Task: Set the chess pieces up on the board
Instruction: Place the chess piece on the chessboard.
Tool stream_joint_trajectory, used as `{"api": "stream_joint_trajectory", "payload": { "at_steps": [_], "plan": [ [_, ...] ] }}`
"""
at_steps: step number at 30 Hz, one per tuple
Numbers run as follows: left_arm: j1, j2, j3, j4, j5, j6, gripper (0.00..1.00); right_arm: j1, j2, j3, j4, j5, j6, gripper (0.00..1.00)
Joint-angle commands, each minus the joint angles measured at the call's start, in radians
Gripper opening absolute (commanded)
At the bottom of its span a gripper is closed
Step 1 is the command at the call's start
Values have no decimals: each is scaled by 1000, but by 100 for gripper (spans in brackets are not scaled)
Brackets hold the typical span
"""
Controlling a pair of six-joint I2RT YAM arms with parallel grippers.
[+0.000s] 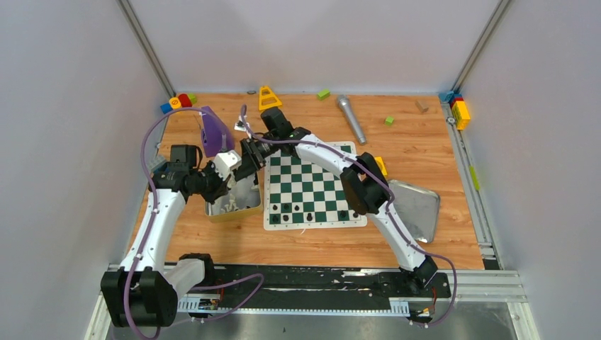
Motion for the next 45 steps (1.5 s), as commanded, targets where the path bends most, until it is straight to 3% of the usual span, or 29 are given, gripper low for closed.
{"api": "stream_joint_trajectory", "payload": {
  "at_steps": [1, 21, 30, 37, 39, 40, 42, 44, 45],
  "plan": [
    [-4, -18, -10, 23, 27, -9, 0, 13, 8, 69, 52, 11, 39, 54],
    [-4, -3, -15, 34, 21, -12, 0, 52, 32, 80, 26, 69, 27, 39],
    [-4, 2, -19, 40, 0, -12, 0, 55, 29, 59, 7, 92, 3, 11],
    [-4, -28, -36, 27, -62, 8, 0, 37, 36, 93, -66, 221, -45, 5],
    [-4, -42, -46, 23, -77, 15, 0, 36, 46, 117, -91, 245, -62, 8],
    [-4, -46, -48, 22, -81, 18, 0, 36, 50, 125, -102, 255, -67, 14],
    [-4, -52, -42, 15, -66, 14, 0, 37, 54, 131, -111, 261, -72, 33],
    [-4, -47, -24, 0, -36, 10, 0, 36, 44, 133, -116, 255, -81, 59],
    [-4, -38, -17, -3, -25, 9, 1, 35, 33, 133, -117, 249, -88, 65]
  ]
}}
